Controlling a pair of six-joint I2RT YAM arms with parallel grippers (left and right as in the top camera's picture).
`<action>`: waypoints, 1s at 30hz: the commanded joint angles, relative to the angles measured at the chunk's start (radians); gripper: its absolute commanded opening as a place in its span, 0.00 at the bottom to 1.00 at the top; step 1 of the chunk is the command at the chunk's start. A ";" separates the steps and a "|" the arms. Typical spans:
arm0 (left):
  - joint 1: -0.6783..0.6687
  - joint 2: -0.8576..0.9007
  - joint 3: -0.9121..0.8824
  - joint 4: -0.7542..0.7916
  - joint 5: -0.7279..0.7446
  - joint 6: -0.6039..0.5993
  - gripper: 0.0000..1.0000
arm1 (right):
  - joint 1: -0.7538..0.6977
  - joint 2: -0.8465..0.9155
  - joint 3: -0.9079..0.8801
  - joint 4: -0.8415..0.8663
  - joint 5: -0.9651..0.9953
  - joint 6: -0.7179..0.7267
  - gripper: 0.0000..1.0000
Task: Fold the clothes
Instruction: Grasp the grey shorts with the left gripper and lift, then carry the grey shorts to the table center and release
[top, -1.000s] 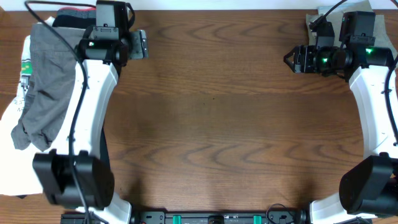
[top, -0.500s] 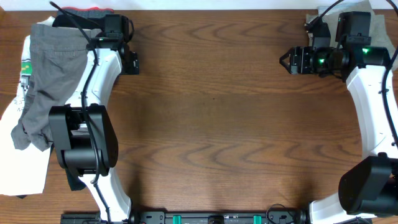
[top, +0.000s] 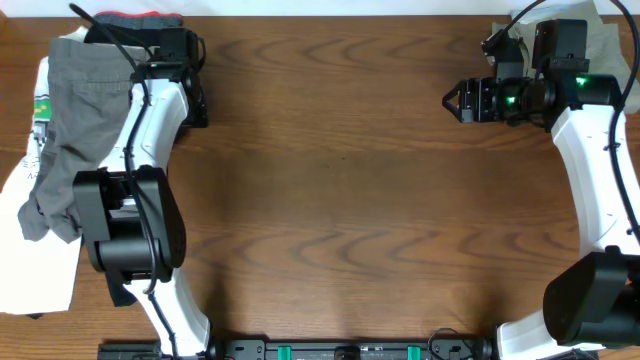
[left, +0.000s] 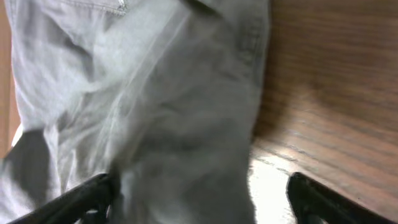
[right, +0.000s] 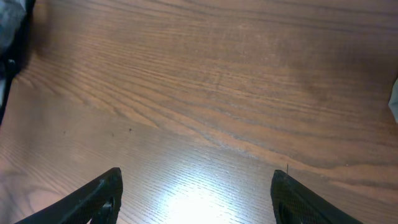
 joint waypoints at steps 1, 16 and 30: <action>0.008 -0.003 -0.010 -0.010 -0.020 -0.003 0.77 | 0.011 0.003 0.018 -0.002 -0.006 -0.021 0.74; -0.020 -0.010 0.028 0.023 -0.016 0.002 0.06 | 0.011 0.003 0.018 -0.024 -0.007 -0.021 0.74; -0.429 -0.092 0.151 0.061 0.225 0.092 0.06 | 0.003 0.003 0.018 -0.016 0.011 -0.020 0.74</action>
